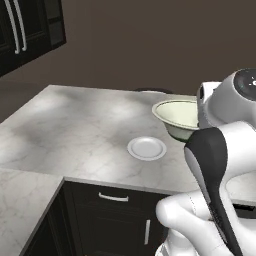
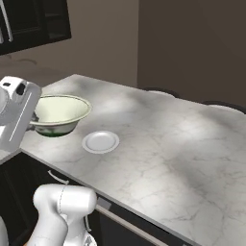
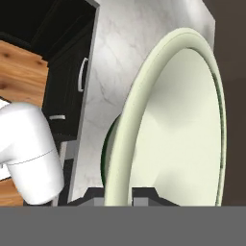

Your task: Move the bowls from the cabinet to the plates on the dining table.

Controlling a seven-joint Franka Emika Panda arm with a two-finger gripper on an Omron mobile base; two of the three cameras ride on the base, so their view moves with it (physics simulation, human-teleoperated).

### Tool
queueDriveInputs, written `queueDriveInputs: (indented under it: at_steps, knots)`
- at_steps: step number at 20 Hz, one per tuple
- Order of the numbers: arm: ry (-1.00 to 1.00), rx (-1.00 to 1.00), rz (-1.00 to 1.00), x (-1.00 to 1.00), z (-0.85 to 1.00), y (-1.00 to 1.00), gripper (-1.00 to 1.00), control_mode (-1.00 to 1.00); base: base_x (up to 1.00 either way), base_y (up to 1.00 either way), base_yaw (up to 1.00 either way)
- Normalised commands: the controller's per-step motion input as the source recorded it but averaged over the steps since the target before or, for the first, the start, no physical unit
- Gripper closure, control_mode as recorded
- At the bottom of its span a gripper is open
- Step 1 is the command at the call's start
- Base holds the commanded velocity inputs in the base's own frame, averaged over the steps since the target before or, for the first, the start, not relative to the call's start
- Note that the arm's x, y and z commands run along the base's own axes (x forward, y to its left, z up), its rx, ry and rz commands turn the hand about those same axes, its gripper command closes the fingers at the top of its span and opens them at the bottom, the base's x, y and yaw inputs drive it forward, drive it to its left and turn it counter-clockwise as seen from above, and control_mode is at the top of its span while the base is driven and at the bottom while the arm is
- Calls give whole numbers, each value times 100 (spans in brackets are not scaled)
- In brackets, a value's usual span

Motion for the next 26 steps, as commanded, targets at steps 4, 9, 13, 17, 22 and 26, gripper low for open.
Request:
queueDriveInputs:
  at_steps: [4,9,13,17,22,26]
  knots:
    - [2,0,-5,39,-25,0,100,-100,0,0,0]
    - [0,0,-7,35,-31,0,100,-100,0,0,0]
    - [0,0,-7,33,-34,0,100,-100,0,0,0]
    - [1,0,-5,36,-25,1,100,-100,0,0,0]
    - [1,0,-5,41,-27,8,100,-100,0,0,0]
    - [4,0,-3,41,-22,15,100,-100,0,0,0]
